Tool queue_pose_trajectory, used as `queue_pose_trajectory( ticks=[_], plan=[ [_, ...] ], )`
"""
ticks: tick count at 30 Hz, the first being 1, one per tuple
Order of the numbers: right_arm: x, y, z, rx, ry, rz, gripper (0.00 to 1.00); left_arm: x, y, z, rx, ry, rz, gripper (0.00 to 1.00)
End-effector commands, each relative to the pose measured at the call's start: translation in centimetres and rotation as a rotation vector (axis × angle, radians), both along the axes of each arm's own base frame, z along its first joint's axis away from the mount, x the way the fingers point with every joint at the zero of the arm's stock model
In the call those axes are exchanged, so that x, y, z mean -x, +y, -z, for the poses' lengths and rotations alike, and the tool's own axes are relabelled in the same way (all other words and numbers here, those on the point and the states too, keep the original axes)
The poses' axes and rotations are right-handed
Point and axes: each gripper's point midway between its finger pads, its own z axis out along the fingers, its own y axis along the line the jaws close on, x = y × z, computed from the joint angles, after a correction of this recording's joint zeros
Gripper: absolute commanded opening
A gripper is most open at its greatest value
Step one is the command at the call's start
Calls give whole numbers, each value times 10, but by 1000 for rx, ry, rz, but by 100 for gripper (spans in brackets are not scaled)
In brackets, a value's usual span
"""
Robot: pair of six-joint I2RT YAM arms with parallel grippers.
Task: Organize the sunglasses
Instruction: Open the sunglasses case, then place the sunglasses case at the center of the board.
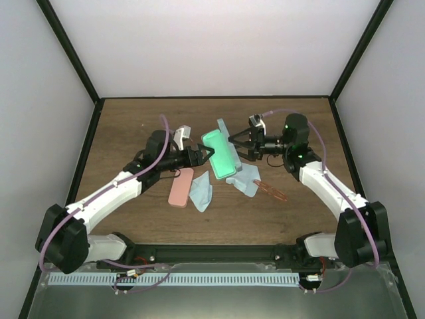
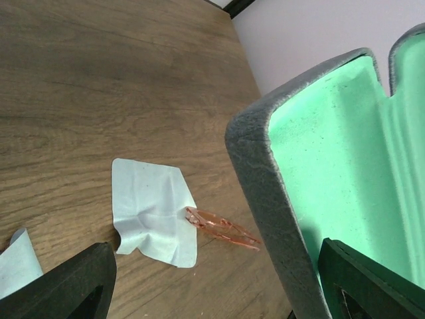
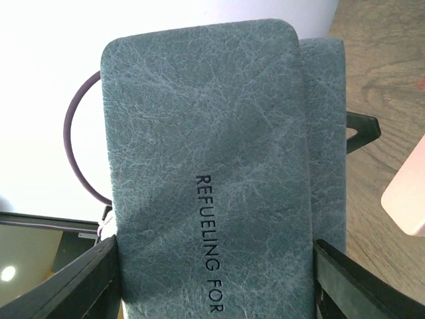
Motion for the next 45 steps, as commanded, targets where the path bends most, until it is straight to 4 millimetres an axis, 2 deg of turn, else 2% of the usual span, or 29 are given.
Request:
queue_pose_trajectory(
  ticks=[1,5,12,16,23,32,35,39,41,45],
  plan=[
    [16,-1,-52,-51,-261,-50,13,17,10,47,-132,122,17,85],
    [10,1,-39,-7,-245,-44,13,13,7,26,-107,80,22,87],
    [-1,3,-10,51,-223,-40,14,6,4,-8,-98,1,34,100],
    [-10,4,15,97,-192,-29,14,5,7,-15,-90,-12,9,100],
    [-14,4,78,165,-131,-38,16,2,21,-45,-5,-52,-81,90],
    [-11,3,159,238,42,-77,18,2,27,-21,-28,6,-96,88],
    [-3,3,187,244,148,-123,18,3,28,-15,-27,18,-100,87],
    [7,2,215,258,223,-158,18,3,30,-11,-24,24,-104,86],
    [10,1,222,264,239,-168,21,4,32,-10,-24,27,-106,86],
    [14,-2,240,303,269,-169,35,5,33,-6,-22,35,-110,86]
  ],
)
